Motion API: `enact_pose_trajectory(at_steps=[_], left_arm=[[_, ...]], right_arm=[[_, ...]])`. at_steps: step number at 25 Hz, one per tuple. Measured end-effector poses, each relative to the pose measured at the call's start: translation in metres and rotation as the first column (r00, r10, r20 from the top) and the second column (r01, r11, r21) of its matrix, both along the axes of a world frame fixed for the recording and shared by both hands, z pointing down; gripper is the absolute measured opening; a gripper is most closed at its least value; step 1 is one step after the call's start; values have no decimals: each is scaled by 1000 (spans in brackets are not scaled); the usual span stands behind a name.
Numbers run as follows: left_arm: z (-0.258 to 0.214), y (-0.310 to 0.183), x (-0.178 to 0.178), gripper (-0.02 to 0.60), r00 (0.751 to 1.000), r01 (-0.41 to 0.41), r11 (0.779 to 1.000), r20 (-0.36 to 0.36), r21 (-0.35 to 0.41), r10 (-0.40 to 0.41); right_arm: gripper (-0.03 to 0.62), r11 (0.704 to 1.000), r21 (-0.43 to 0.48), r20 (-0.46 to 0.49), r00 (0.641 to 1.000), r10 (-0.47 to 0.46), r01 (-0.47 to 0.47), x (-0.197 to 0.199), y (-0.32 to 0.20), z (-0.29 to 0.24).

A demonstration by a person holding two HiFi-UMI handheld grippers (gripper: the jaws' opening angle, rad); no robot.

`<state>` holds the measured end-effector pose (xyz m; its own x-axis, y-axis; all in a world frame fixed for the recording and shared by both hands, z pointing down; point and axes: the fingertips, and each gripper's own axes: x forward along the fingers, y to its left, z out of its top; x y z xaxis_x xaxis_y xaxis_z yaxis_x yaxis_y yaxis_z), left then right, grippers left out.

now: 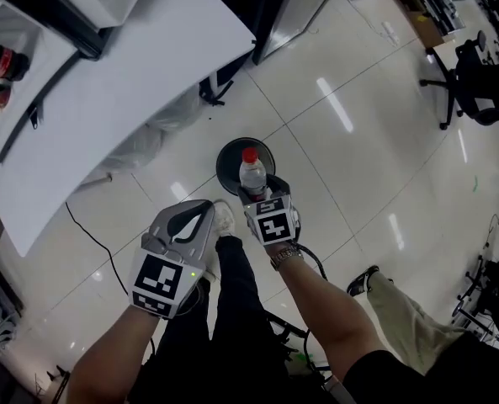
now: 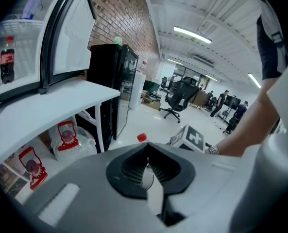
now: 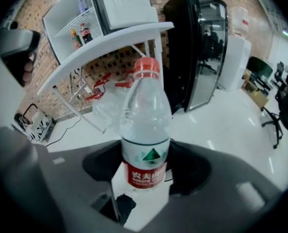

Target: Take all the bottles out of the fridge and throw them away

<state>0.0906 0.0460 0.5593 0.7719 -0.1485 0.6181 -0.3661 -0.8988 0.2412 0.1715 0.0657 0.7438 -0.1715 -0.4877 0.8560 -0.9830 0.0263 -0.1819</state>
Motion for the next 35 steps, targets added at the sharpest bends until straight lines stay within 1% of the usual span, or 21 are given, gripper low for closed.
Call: enact_pose_trajectory(at_steps=[3, 8, 12, 17, 21, 27, 31, 35], left_arm=[[12, 0, -1, 4, 1000, 5, 1000, 15, -20, -4], [29, -1, -1, 4, 999, 12, 999, 32, -50, -10], [35, -6, -2, 5, 999, 22, 998, 35, -60, -20], [29, -11, 2, 5, 999, 37, 997, 19, -63, -36], [22, -14, 0, 5, 999, 31, 999, 14, -45, -30], [1, -17, -8, 5, 998, 60, 998, 5, -18, -60], [-17, -24, -17, 5, 995, 104, 995, -1, 12, -104], [-40, -39, -27, 5, 985, 169, 984, -23, 53, -168]], right_arm=[[290, 1000, -29, -6, 1000, 4, -5, 5, -2, 23], [302, 999, -52, -59, 998, -14, 11, 16, -11, 54], [302, 998, -60, -39, 999, -25, 23, 15, -16, 59], [301, 998, -55, -13, 1000, -22, 22, 6, -12, 50], [301, 999, -34, 8, 1000, -15, 15, -4, -13, 37], [301, 999, 22, 26, 999, -37, 36, -16, -21, -4], [301, 994, 94, 30, 998, -59, 56, -22, -37, -45], [301, 979, 179, 24, 994, -109, 103, -29, -61, -92]])
